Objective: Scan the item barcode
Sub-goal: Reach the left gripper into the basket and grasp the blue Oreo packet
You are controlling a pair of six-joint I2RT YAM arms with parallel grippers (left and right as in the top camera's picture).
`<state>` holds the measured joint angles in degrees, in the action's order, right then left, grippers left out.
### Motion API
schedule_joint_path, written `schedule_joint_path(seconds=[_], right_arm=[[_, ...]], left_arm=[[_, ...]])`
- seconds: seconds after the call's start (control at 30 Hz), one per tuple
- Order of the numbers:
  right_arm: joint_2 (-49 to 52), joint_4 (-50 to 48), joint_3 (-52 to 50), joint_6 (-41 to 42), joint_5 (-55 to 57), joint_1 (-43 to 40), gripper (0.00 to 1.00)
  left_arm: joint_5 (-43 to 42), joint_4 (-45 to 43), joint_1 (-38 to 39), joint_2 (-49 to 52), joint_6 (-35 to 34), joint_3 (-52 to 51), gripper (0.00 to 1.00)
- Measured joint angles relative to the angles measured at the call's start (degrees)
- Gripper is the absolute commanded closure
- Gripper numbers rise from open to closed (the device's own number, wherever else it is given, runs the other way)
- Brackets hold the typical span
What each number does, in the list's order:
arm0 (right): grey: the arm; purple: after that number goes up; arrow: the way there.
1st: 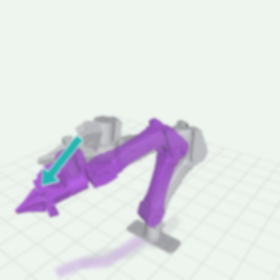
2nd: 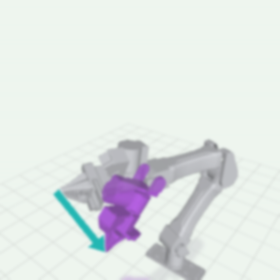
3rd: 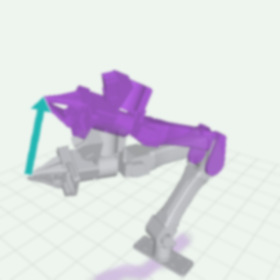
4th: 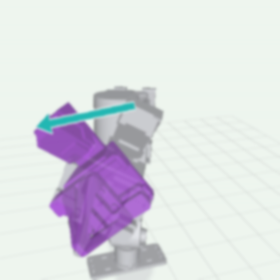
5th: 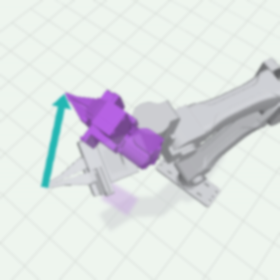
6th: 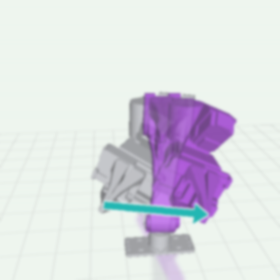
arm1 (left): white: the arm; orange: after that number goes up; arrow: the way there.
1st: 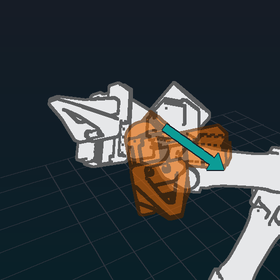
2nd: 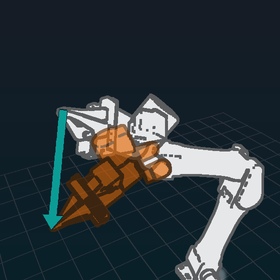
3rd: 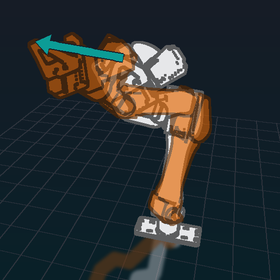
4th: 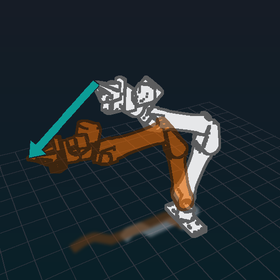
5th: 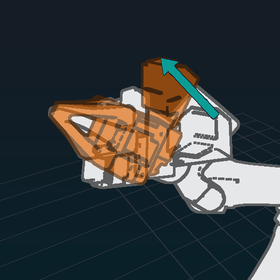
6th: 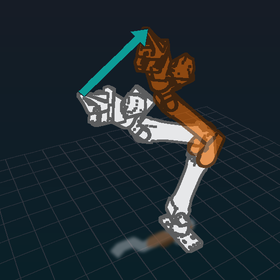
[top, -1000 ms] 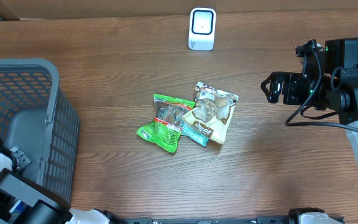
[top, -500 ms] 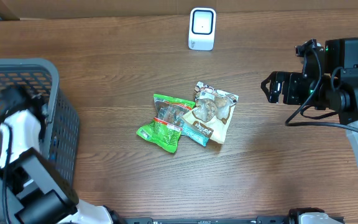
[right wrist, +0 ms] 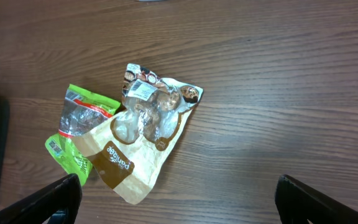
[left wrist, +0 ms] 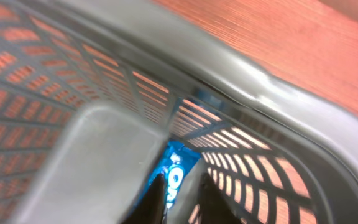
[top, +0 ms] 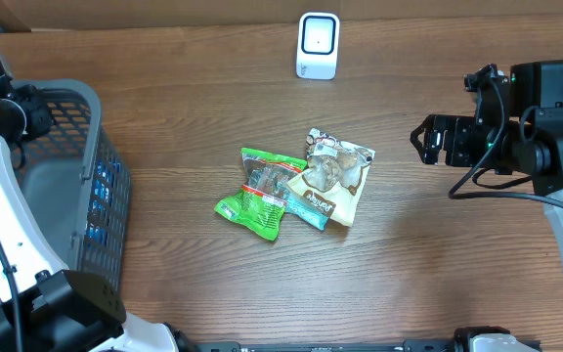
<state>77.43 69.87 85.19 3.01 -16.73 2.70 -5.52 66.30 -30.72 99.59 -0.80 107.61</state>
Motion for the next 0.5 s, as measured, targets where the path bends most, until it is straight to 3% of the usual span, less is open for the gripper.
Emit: schedule_joint_path(seconds=[0.27, 0.5], right_arm=[[0.00, -0.83, 0.00, 0.02, -0.02, 0.00, 0.00], [0.00, -0.83, 0.00, -0.02, 0.00, 0.02, 0.00]], left_arm=[[0.85, 1.97, 0.00, -0.15, 2.51, -8.50, 0.62], [4.26, -8.44, -0.02, 0.13, 2.93, -24.17, 0.63]])
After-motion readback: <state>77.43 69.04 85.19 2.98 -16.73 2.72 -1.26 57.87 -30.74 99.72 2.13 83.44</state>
